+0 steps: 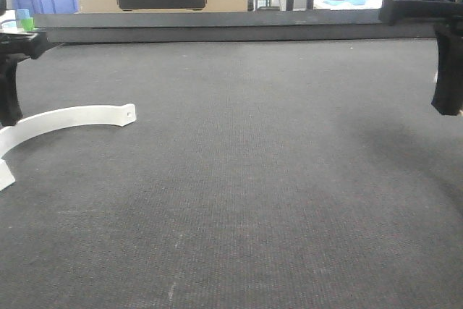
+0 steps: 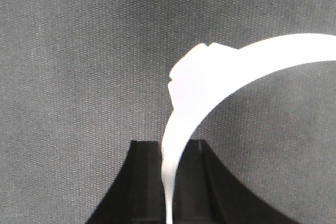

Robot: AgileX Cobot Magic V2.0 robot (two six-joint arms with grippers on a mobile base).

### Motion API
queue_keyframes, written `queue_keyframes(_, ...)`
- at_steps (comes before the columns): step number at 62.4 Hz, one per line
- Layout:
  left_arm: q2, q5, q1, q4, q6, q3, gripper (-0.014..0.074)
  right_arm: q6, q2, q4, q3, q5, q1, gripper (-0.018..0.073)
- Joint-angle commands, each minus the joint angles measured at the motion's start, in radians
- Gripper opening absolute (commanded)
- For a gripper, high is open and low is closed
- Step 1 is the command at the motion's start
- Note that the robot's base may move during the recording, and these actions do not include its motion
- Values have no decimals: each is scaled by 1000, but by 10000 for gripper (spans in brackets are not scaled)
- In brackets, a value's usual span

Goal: Grab PVC pipe and place in blue bin
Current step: 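Lower the left gripper onto the white clamp nearest it and close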

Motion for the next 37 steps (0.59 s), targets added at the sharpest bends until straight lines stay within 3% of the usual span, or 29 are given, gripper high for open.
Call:
queue_keyframes(1, 25, -2, -2, 0, -12, -6, 256, -10, -9, -15, -1, 0, -1, -168)
queue_keyframes(22, 83, 1, -2, -4, -12, -6, 250, -10, -9, -15, -1, -2, -1, -168)
queue_keyframes(37, 91, 14, -2, -4, -12, -6, 165, -10, -9, -15, -1, -10, -1, -168)
